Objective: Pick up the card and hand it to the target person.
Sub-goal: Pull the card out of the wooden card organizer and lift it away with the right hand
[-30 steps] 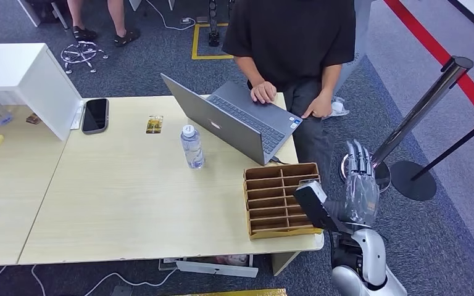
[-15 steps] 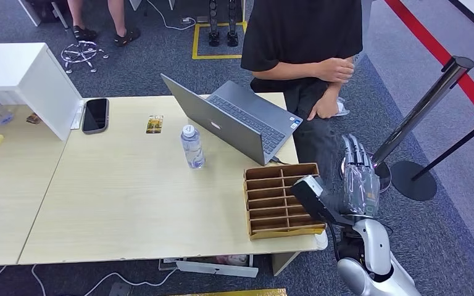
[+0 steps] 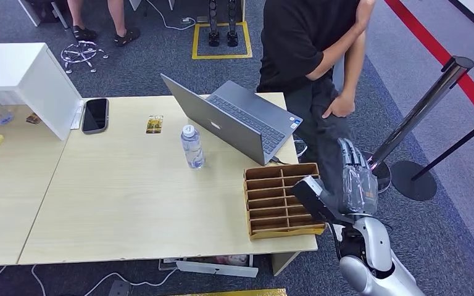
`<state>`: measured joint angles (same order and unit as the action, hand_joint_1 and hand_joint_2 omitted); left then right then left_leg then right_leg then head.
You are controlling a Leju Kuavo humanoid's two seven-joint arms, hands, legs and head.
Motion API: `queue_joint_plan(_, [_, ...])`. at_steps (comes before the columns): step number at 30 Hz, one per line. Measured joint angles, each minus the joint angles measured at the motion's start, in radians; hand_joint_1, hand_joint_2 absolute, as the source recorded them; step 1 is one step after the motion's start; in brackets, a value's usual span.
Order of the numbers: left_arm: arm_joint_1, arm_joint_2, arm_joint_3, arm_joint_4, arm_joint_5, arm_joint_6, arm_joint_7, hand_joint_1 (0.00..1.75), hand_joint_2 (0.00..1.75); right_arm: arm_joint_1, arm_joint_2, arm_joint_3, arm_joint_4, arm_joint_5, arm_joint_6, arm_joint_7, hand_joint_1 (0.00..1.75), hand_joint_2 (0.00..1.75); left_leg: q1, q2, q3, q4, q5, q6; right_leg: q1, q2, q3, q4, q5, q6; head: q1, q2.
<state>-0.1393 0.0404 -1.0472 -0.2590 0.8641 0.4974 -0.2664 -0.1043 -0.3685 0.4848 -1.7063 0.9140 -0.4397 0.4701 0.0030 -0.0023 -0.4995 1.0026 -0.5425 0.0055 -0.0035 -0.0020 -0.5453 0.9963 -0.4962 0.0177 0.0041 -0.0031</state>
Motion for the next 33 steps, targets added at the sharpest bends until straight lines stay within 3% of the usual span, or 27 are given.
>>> queue_joint_plan(5, [0.000, 0.000, -0.002, 0.000, -0.004, -0.006, 0.003, 0.00, 0.00, 0.000, -0.002, 0.005, 0.028, -0.004, 0.018, 0.000, 0.59, 1.75, 0.000, 0.000, 0.000, 0.000, 0.000, 0.000, 0.000, 0.000, 0.000, 0.000, 0.000, 0.000, 0.000, 0.000])
queue_joint_plan(33, [-0.013, 0.000, -0.004, 0.000, -0.006, -0.006, 0.008, 0.00, 0.00, -0.018, -0.005, 0.043, 0.111, -0.021, 0.076, 0.000, 0.69, 1.75, 0.000, 0.000, 0.000, 0.000, 0.000, 0.000, 0.000, 0.000, 0.000, 0.000, 0.000, 0.000, 0.000, 0.000])
